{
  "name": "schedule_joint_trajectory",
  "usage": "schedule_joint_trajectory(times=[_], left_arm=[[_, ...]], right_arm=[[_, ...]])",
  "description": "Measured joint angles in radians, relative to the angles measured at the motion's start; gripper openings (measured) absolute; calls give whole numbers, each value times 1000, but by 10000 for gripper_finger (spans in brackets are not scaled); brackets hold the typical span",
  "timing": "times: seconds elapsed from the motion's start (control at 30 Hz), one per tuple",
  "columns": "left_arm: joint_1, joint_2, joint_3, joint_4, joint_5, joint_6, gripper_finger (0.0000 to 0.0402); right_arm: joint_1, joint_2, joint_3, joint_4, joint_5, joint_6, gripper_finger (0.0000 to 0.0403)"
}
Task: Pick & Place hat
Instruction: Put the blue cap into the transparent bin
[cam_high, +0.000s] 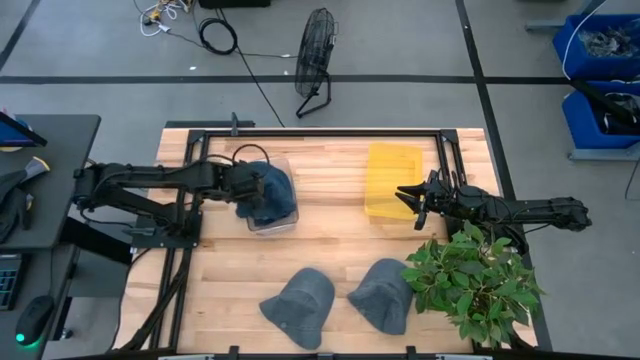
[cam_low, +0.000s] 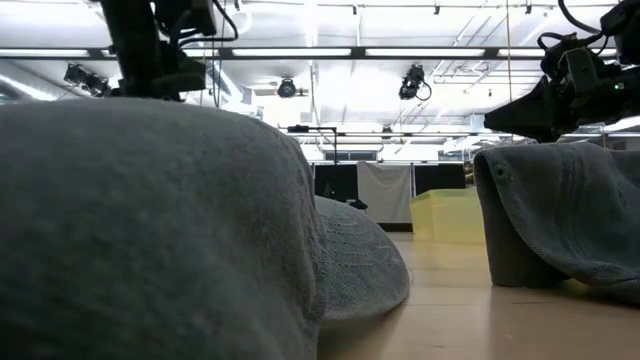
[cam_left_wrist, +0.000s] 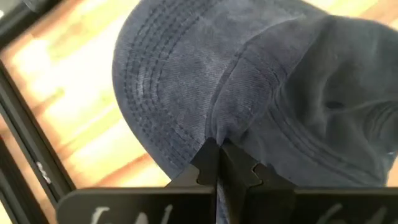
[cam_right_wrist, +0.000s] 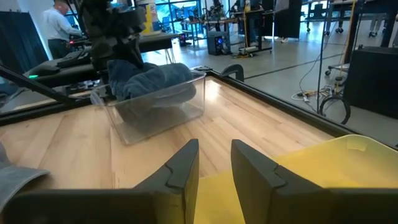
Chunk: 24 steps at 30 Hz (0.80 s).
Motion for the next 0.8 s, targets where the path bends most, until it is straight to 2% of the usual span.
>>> schedule_joint_trajectory(times=[0.4,0.5,0.67,0.8], left_arm=[[3,1,79,97,-9,106,9],[6,8,79,110,-8,93,9],[6,11,79,108,-7,82,9],[7,11,79,109,-6,79,9]], right_arm=[[3,1,0,24,-2,57,96],[3,6,0,90,-2,37,76],[3,49,0,223,-38,-26,9],[3,138,0,310,-75,-4,6]])
